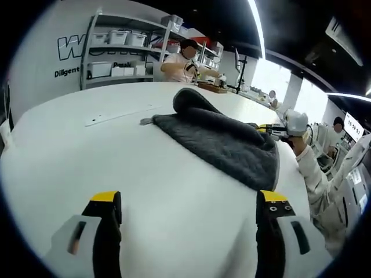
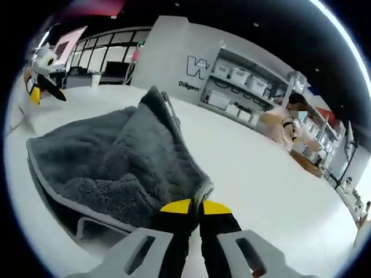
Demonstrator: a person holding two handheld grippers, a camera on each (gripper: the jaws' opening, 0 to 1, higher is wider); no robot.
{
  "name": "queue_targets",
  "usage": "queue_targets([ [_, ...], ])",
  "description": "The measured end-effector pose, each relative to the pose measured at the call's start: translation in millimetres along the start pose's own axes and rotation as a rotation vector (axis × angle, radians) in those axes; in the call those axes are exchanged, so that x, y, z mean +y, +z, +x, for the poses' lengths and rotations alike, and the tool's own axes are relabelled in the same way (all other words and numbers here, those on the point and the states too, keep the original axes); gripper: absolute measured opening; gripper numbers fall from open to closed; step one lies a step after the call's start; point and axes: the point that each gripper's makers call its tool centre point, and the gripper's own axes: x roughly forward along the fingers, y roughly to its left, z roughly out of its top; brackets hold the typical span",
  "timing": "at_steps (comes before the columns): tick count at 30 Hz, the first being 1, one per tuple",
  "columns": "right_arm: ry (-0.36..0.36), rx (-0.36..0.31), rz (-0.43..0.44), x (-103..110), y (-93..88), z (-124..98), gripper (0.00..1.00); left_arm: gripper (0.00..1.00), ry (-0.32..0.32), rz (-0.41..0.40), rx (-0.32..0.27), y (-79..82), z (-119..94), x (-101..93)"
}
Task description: Open the folded towel by lifting each exposed corner and separating the folded layers until the towel lies flat within the target outline without major curled edges
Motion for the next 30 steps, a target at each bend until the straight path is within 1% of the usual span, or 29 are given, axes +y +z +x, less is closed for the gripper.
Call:
queue_targets([
  [7,0.000,0.015,0.015,-1,-4.7,1,0.00,0.95,0.001,0.001,0.007,-1.2,1,0.1],
  [9,-0.004,0.024,0.014,-3,-5.3,1,0.01,0.95,0.000,0.002,0.008,-1.4,1,-0.3],
  [11,-0.020,0.035,0.020,-5,-5.9,0,0.05,0.95,-0.002,0.003,0.009,-1.8,1,-1.2],
  [12,-0.038,0.041,0.022,-9,-6.1,0,0.08,0.95,-0.002,0.003,0.009,-2.2,1,-1.7],
  [14,-0.075,0.056,0.034,-17,-6.9,-1,0.17,0.95,-0.001,0.003,0.009,-2.2,1,-1.6],
  [17,-0.109,0.083,0.058,-29,-7.5,-2,0.30,0.95,-0.002,0.003,0.008,-1.9,1,-1.6],
  [21,-0.158,0.127,0.069,-44,-10.4,-7,0.50,0.95,-0.004,0.004,0.008,-1.0,1,-1.1],
  [22,-0.164,0.141,0.078,-47,-11.2,-9,0.53,0.95,-0.003,0.004,0.008,-1.1,1,-1.0],
  [24,-0.163,0.146,0.075,-51,-10.5,-9,0.59,0.95,-0.002,0.002,0.008,-0.7,1,0.1],
  [30,-0.160,0.189,0.073,-59,-13.7,-15,0.69,0.95,-0.004,0.006,0.011,-2.1,-1,-1.9],
])
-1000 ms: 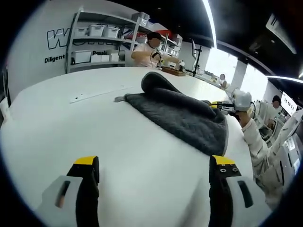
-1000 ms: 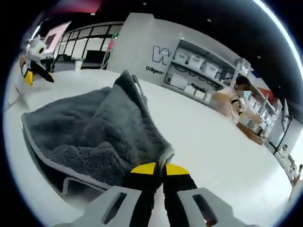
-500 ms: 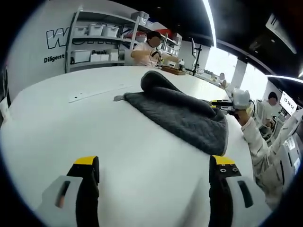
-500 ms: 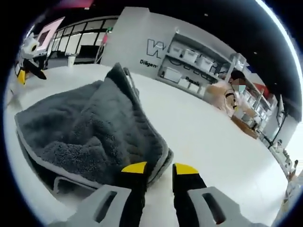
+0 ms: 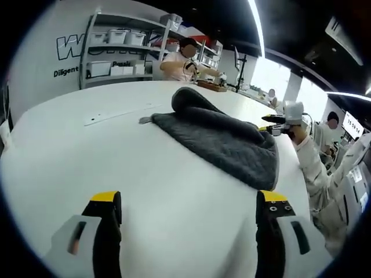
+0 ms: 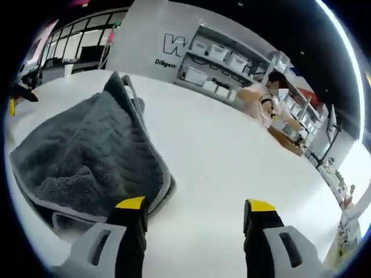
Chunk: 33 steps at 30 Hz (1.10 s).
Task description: Open the folded towel by lifting each exposed corner and separating the folded layers until the towel lies flat within the target outline without major curled edges
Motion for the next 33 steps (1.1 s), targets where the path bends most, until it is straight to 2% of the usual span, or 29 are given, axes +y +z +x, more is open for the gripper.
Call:
queue_targets([
  [2,-0.005,0.015,0.008,-3,-1.0,-3,0.73,0.95,0.001,0.000,0.001,-0.4,-1,0.0],
  [4,-0.005,0.001,0.019,-5,4.0,-6,0.80,0.95,0.002,-0.002,0.001,-0.9,-1,0.4],
  [6,-0.004,-0.003,0.033,-8,9.5,-9,0.81,0.95,0.003,-0.004,0.001,-1.2,-2,0.6],
  [10,-0.027,0.006,-0.002,-17,21.2,-12,0.87,0.95,0.000,0.001,0.000,-1.5,-2,-0.7],
  [11,-0.022,0.008,-0.011,-17,23.9,-12,0.90,0.95,-0.001,0.000,-0.001,-1.6,-2,-1.0],
  [15,0.073,-0.029,0.002,-6,44.0,-10,0.97,0.95,0.001,0.001,-0.001,-1.9,-2,-0.6],
  [17,0.086,-0.038,-0.005,-4,52.1,-10,0.99,0.95,0.001,0.000,-0.003,-1.2,-3,-0.4],
  [22,0.106,-0.031,-0.053,3,63.1,-9,0.99,0.95,0.001,0.002,-0.004,-0.8,-3,0.0],
  [27,0.196,-0.061,-0.075,21,78.9,-3,0.99,0.96,0.003,0.008,-0.010,-0.4,-3,-0.3],
  [30,0.204,-0.075,-0.128,30,88.6,1,0.98,0.96,0.004,0.012,-0.011,-1.3,-4,-1.5],
  [32,0.236,-0.090,-0.156,39,95.3,4,0.97,0.96,0.002,0.014,-0.010,-2.2,-4,-2.6],
  [33,0.284,-0.120,-0.158,49,103.0,5,0.97,0.96,0.003,0.014,-0.011,-2.1,-4,-2.6],
])
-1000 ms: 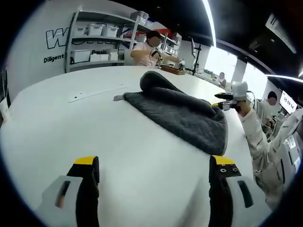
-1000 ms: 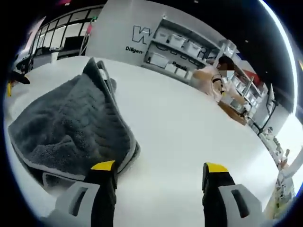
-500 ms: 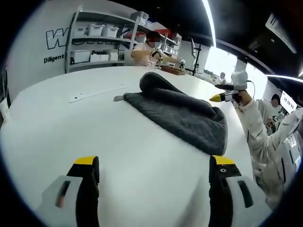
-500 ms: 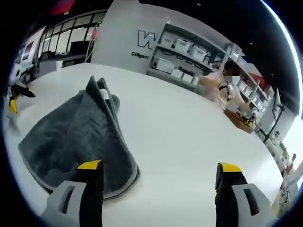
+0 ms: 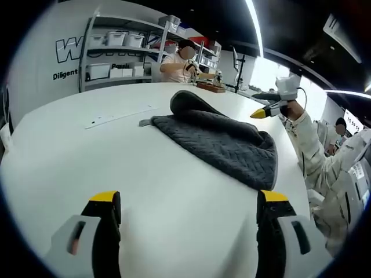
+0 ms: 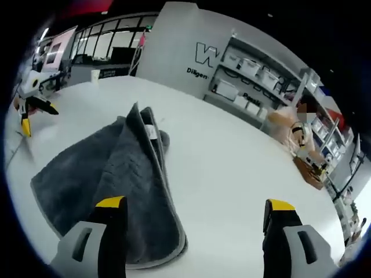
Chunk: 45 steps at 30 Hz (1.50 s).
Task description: Open the folded towel by lifting each exposed corner and separating the folded layers until the towel lies flat within the target outline without major curled edges
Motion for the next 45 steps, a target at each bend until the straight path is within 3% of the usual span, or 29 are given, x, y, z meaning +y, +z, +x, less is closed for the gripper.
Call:
queue_targets([
  [3,0.107,-0.108,0.044,16,26.3,7,0.97,0.96,-0.001,0.002,-0.002,-0.4,0,-0.8],
  [7,0.207,-0.162,0.053,32,46.2,11,0.94,0.96,-0.001,0.001,-0.002,-0.3,-1,-0.9],
  [12,0.224,-0.131,-0.012,40,57.2,25,0.94,0.96,0.002,-0.001,-0.003,2.9,-1,2.7],
  [16,0.282,-0.092,-0.068,50,67.6,34,0.95,0.96,0.005,0.000,0.001,2.3,-1,2.6],
  [25,0.379,-0.117,-0.133,71,104.6,52,0.94,0.96,0.013,-0.005,0.007,1.8,-1,4.1],
  [37,0.453,-0.113,-0.149,88,122.3,81,0.88,0.96,0.017,0.001,0.017,1.8,-1,5.4],
  [45,0.454,-0.082,-0.162,89,114.4,98,0.86,0.96,0.025,0.006,0.029,-1.1,-1,5.3],
])
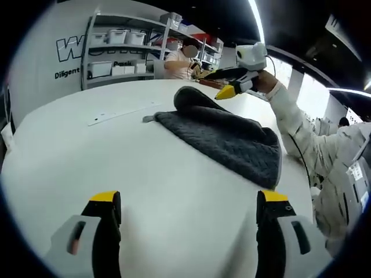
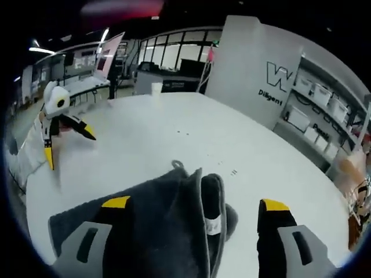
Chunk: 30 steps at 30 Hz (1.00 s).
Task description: Open the folded towel by lifting each exposed corner and separating the folded layers until the towel lies flat within the target outline without major curled edges
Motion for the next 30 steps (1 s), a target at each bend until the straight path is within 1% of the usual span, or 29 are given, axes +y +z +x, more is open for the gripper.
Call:
queue_targets([
  [2,0.001,0.000,0.001,-1,-2.4,1,0.84,0.96,0.001,0.003,-0.002,0.3,-1,-0.8],
  [5,0.012,-0.021,0.000,-1,-3.7,5,0.87,0.96,0.000,0.008,-0.002,0.4,0,-2.0],
  [8,0.023,-0.018,0.000,-1,-4.9,8,0.81,0.96,0.000,0.011,0.009,-2.1,1,-2.4],
  [10,0.030,-0.027,-0.003,-2,-3.4,10,0.76,0.96,0.003,0.014,0.016,-3.6,1,-2.3],
  [12,0.048,-0.052,0.007,-1,-0.8,12,0.72,0.96,0.004,0.016,0.020,-3.8,1,-1.5],
  [15,0.058,-0.060,-0.002,-1,-2.2,14,0.62,0.96,0.006,0.015,0.020,-3.1,0,0.1],
  [18,0.068,-0.054,0.007,-2,-6.5,19,0.59,0.95,0.009,0.013,0.020,-2.7,-1,0.9],
  [20,0.070,-0.071,0.011,-3,-5.6,22,0.56,0.95,0.008,0.014,0.021,-2.8,-1,0.9],
  [22,0.082,-0.066,0.021,-2,-8.3,25,0.53,0.95,0.008,0.013,0.023,-3.3,0,0.7],
  [27,0.076,-0.029,0.018,-6,-19.7,32,0.52,0.95,0.009,0.014,0.026,-4.7,0,-1.0],
  [30,0.085,-0.030,0.033,-8,-22.4,34,0.49,0.95,0.008,0.014,0.029,-5.5,0,-1.6],
])
